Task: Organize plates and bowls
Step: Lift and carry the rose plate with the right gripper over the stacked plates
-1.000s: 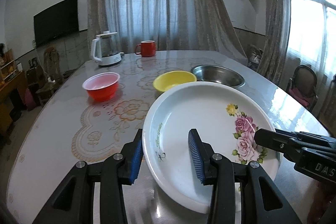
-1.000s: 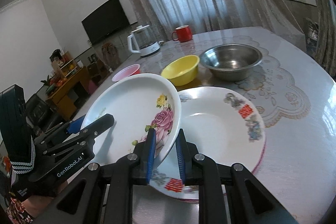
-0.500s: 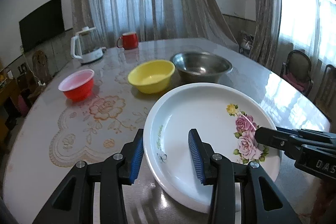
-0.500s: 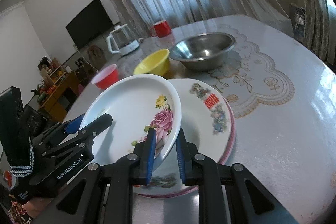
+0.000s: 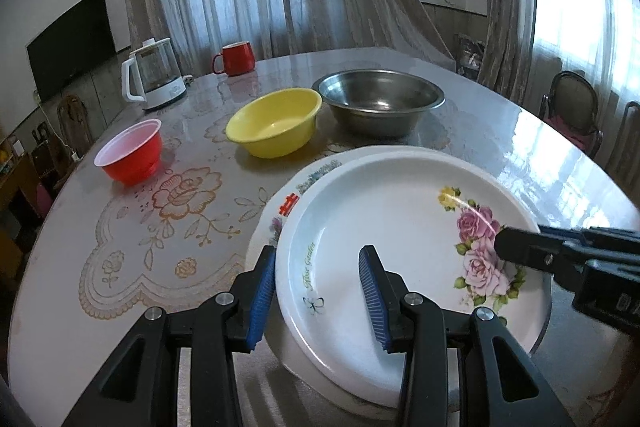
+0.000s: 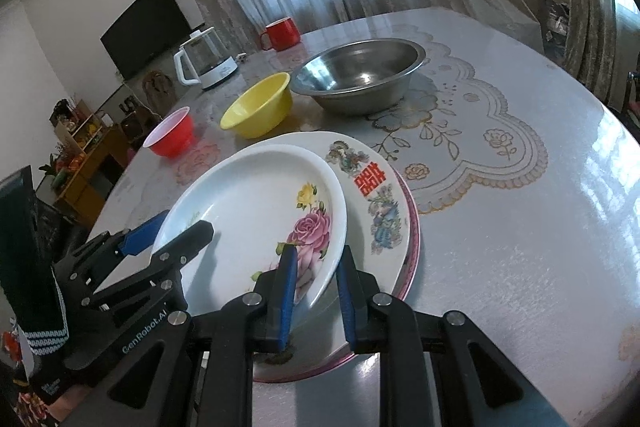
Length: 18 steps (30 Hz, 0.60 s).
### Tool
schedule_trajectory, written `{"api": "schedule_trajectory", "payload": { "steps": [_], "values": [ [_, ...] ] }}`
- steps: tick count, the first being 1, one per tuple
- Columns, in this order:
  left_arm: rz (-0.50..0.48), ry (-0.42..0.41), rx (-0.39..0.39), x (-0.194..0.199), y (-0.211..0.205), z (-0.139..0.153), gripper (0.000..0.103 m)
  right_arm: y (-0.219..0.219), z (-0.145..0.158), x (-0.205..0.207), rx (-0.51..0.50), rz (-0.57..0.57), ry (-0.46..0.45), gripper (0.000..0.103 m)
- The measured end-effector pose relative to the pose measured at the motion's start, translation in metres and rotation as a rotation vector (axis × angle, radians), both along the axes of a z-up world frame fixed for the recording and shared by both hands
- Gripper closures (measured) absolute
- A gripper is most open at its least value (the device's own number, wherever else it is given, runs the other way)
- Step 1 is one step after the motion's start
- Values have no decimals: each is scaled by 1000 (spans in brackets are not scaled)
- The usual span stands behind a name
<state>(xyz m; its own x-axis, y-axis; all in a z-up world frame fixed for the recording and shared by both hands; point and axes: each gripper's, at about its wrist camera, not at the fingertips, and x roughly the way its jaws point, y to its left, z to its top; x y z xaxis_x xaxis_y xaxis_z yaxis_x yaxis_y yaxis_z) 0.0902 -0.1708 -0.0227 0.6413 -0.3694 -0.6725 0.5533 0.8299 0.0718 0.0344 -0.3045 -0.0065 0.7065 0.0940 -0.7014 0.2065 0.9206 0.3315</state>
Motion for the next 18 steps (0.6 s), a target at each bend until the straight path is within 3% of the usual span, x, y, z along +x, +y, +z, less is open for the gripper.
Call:
{"api": "schedule_trajectory", "payload": {
  "steps": [18],
  "values": [
    [5,-51,47,-4,-6,-5,60,1,-5,13,-37,-7,44,81]
  ]
}}
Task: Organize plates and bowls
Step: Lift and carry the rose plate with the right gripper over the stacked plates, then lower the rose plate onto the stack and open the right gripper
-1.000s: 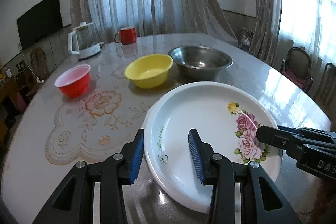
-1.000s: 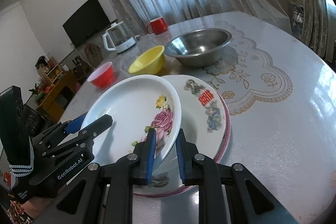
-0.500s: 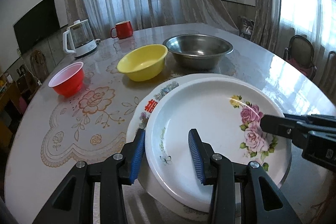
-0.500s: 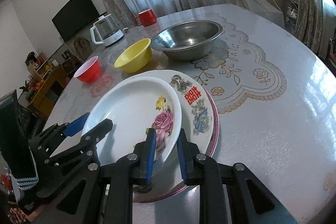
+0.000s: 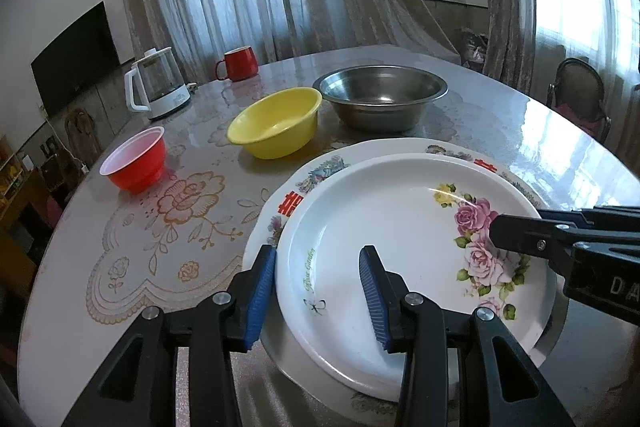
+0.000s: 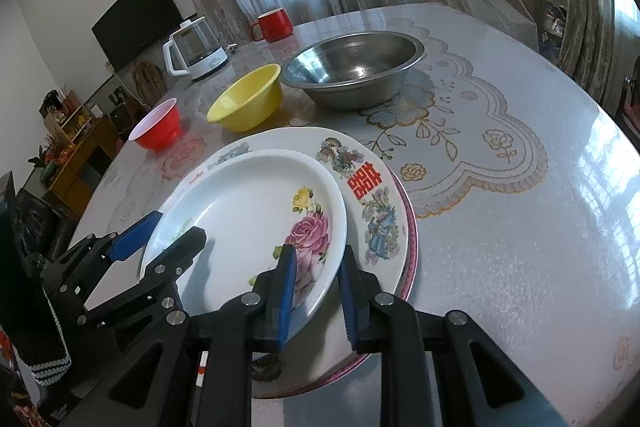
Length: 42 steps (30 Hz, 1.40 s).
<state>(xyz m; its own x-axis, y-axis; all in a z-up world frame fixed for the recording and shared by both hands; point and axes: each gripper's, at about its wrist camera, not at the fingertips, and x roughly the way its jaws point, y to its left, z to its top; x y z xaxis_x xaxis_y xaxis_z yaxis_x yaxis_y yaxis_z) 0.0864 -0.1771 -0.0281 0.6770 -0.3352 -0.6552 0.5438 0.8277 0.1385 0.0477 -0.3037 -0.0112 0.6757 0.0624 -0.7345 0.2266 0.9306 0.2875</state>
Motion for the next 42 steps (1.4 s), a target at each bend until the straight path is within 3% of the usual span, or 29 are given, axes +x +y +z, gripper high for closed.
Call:
{"api": "schedule_trajectory", "payload": {
  "steps": [7,16,34,42],
  "values": [
    [-26,38,-29,1,0,0,57,-4,3,0,5,-21,-9,74],
    [-15,10,-14,-4,0,-1,57,-5,5,-4,8,-34,-30,69],
    [0,18,-9,-7,1,0,56,-3,6,-7,12,-34,-31,68],
    [14,36,-34,-9,7,7,41,-3,7,-9,22,-31,-30,68]
  ]
}}
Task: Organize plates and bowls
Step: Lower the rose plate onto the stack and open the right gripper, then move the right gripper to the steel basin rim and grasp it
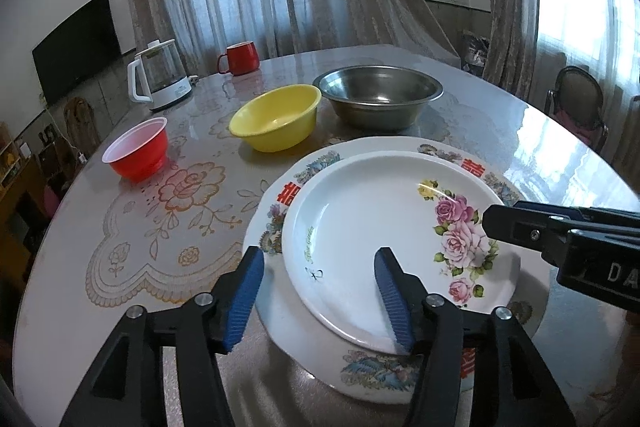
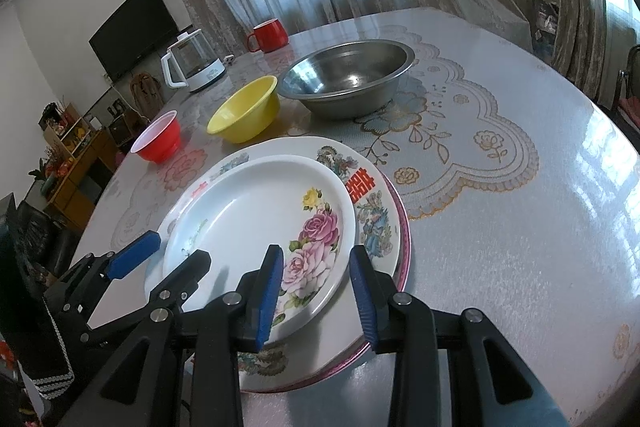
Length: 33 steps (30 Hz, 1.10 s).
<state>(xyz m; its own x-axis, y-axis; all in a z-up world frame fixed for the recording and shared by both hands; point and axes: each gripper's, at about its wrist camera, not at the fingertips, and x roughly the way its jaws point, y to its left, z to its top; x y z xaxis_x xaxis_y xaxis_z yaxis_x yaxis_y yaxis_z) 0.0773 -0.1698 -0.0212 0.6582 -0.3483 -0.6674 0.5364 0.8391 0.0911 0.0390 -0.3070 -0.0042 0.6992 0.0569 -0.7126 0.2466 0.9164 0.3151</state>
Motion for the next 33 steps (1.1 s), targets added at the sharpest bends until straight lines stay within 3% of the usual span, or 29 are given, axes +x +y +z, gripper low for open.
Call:
{"api": "schedule_trajectory", "payload": {
  "steps": [18,27,30,33],
  "values": [
    [29,44,-56,0,11,12,21,0,11,-1,30,50,-42,67],
    [31,80,-99,4,13,19,16,-37,31,16,-35,-2,-92,61],
    [37,93,-114,5,15,21,16,-61,37,36,-59,-44,-107,51],
    [47,104,-136,6,18,24,16,-88,37,68,-16,-67,-91,44]
  ]
}}
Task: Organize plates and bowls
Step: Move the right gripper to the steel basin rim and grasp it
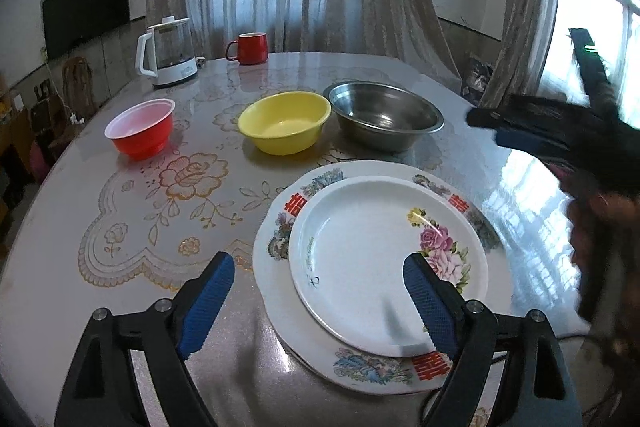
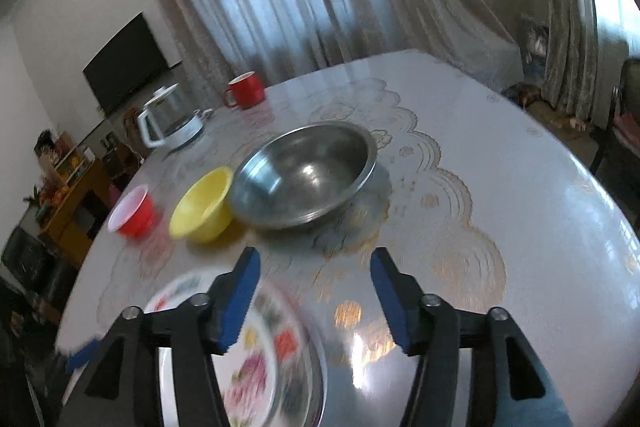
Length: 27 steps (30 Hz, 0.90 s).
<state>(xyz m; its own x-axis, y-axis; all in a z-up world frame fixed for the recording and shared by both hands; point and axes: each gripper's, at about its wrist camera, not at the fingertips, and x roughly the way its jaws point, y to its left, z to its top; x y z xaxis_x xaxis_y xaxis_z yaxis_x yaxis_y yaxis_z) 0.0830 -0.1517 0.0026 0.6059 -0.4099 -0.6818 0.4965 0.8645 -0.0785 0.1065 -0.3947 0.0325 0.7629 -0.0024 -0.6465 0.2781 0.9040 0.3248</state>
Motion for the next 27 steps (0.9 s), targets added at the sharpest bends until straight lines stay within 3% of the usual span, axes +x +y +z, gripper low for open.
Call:
{"api": "schedule_trajectory", "payload": {
  "steps": [7,15,20,23,27],
  "values": [
    [32,7,-14,4,10,5,15,-39,-26,67,123,-36,77,44],
    [71,48,-42,21,20,6,15,-50,-59,100,194,-65,123,44],
    [65,49,-33,27,14,7,15,-65,-68,94,269,-61,76,71],
    [49,49,-34,31,7,12,15,-65,-64,85,244,-48,81,84],
    [19,51,-56,41,-6,21,15,-67,-61,69,225,-52,70,86]
  ]
}}
